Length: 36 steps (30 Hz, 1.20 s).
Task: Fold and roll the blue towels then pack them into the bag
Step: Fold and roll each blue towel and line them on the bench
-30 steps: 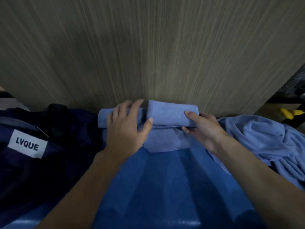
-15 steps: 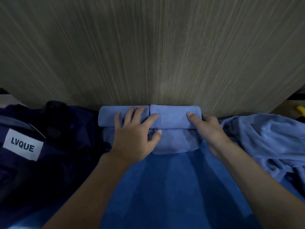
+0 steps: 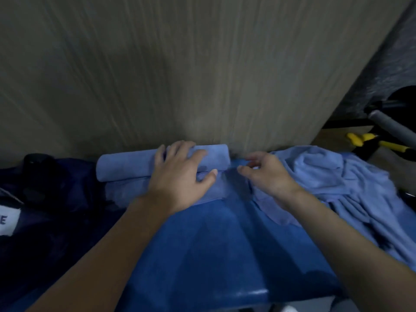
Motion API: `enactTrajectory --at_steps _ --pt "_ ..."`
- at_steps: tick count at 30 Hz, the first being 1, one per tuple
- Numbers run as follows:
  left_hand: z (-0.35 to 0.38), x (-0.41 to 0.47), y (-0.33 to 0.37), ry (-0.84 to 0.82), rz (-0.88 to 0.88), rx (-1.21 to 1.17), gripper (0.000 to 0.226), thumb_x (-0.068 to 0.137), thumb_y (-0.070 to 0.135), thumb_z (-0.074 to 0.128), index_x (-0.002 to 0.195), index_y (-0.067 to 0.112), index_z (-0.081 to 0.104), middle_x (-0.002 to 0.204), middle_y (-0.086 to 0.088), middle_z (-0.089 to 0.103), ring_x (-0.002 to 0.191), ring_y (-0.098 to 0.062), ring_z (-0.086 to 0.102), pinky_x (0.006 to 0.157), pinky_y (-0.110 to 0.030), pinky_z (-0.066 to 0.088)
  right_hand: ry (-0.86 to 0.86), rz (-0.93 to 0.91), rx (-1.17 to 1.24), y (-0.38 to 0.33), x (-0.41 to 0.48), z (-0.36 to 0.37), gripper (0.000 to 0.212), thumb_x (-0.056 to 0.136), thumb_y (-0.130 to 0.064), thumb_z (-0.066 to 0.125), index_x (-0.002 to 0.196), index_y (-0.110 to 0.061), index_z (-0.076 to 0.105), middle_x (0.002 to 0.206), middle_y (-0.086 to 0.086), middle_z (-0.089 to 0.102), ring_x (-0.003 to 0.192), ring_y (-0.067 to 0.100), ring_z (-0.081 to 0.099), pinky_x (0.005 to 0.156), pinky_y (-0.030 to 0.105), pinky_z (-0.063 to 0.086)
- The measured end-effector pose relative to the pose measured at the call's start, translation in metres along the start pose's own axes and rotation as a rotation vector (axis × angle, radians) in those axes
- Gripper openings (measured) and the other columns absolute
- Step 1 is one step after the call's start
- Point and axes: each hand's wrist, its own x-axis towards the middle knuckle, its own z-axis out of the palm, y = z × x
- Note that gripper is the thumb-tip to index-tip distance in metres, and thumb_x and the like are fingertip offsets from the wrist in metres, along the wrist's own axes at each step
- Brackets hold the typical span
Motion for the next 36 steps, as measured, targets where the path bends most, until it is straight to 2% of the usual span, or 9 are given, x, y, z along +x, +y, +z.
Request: enactTrajectory --at_steps 2,7,11,14,18,21,24,31,36 --pt "-0.001 0.012 0.034 -0.034 0.071 -0.114 0.072 0.078 0.068 0.028 0.123 0.023 0.062 0.133 0.001 0.053 0.125 -0.023 0.047 0.107 -0.046 0.034 0.116 -0.099 -0.092 0.005 -0.008 -0.03 0.018 0.085 -0.014 0.068 0.103 -0.011 0.066 0.088 0.003 0.065 0.082 0.017 0.061 0.071 0.019 0.046" --pt "0.021 0.036 0.119 -0.139 0.259 -0.204 0.047 0.08 0.055 0.06 0.116 0.025 0.063 0.116 0.005 0.06 0.11 -0.024 0.054 0.095 -0.043 0.044 0.4 -0.175 -0.54 0.04 -0.029 -0.107 0.022 0.078 -0.028 0.066 0.097 -0.017 0.068 0.099 0.011 0.062 0.099 0.037 0.056 0.083 0.045 0.046" --pt "0.049 0.048 0.16 -0.256 0.296 -0.117 0.05 0.082 0.052 0.067 0.124 0.025 0.059 0.128 0.006 0.054 0.121 -0.022 0.046 0.098 -0.039 0.037 0.332 -0.027 -0.669 0.066 -0.043 -0.145 0.038 0.082 -0.032 0.068 0.118 -0.022 0.06 0.121 0.009 0.052 0.119 0.036 0.04 0.096 0.05 0.034" --pt "0.07 0.05 0.176 -0.318 0.296 -0.035 0.052 0.083 0.05 0.067 0.129 0.027 0.057 0.134 0.007 0.049 0.131 -0.02 0.038 0.102 -0.039 0.03 0.281 -0.01 -0.648 0.087 -0.042 -0.152 0.017 0.078 -0.035 0.067 0.086 -0.025 0.056 0.1 0.003 0.056 0.107 0.032 0.05 0.08 0.043 0.036" --pt "0.077 0.048 0.185 -0.176 0.304 -0.032 0.018 0.09 0.031 0.06 0.106 0.027 0.066 0.113 0.006 0.059 0.115 -0.021 0.049 0.088 -0.035 0.03 0.287 -0.068 -0.627 0.103 -0.044 -0.151 0.039 0.083 -0.027 0.061 0.057 -0.024 0.033 0.077 -0.003 0.048 0.094 0.03 0.052 0.071 0.035 0.025" --pt "0.065 0.051 0.182 -0.02 0.331 -0.179 0.009 0.086 0.02 0.061 0.09 0.02 0.069 0.091 0.0 0.062 0.092 -0.029 0.058 0.076 -0.041 0.042 0.389 -0.154 -0.522 0.098 -0.046 -0.153 0.035 0.086 -0.023 0.06 0.06 -0.026 0.037 0.075 -0.004 0.049 0.087 0.028 0.052 0.071 0.035 0.029" --pt "0.033 0.054 0.181 0.12 0.34 -0.342 0.013 0.082 0.015 0.055 0.084 0.014 0.067 0.079 0.0 0.058 0.077 -0.028 0.056 0.066 -0.043 0.046 0.367 -0.246 -0.201 0.08 -0.046 -0.158 0.016 0.09 -0.021 0.061 0.078 -0.015 0.051 0.072 0.001 0.058 0.075 0.022 0.057 0.068 0.036 0.042" --pt "-0.061 0.034 0.169 0.303 0.336 -0.408 0.017 0.083 0.008 0.055 0.091 0.016 0.067 0.084 0.01 0.057 0.079 -0.015 0.055 0.069 -0.04 0.047 0.311 -0.443 0.03 0.006 -0.077 -0.157 0.014 0.091 -0.018 0.062 0.082 -0.014 0.052 0.072 -0.006 0.054 0.069 0.01 0.051 0.066 0.022 0.04" --pt "-0.101 -0.014 0.128 0.34 0.344 -0.286 0.017 0.082 0.012 0.055 0.092 0.015 0.068 0.089 0.003 0.064 0.084 -0.019 0.058 0.074 -0.037 0.047 0.277 -0.511 0.049 -0.029 -0.123 -0.123 0.014 0.088 -0.013 0.065 0.079 -0.014 0.055 0.076 -0.006 0.053 0.068 0.005 0.049 0.065 0.01 0.037"
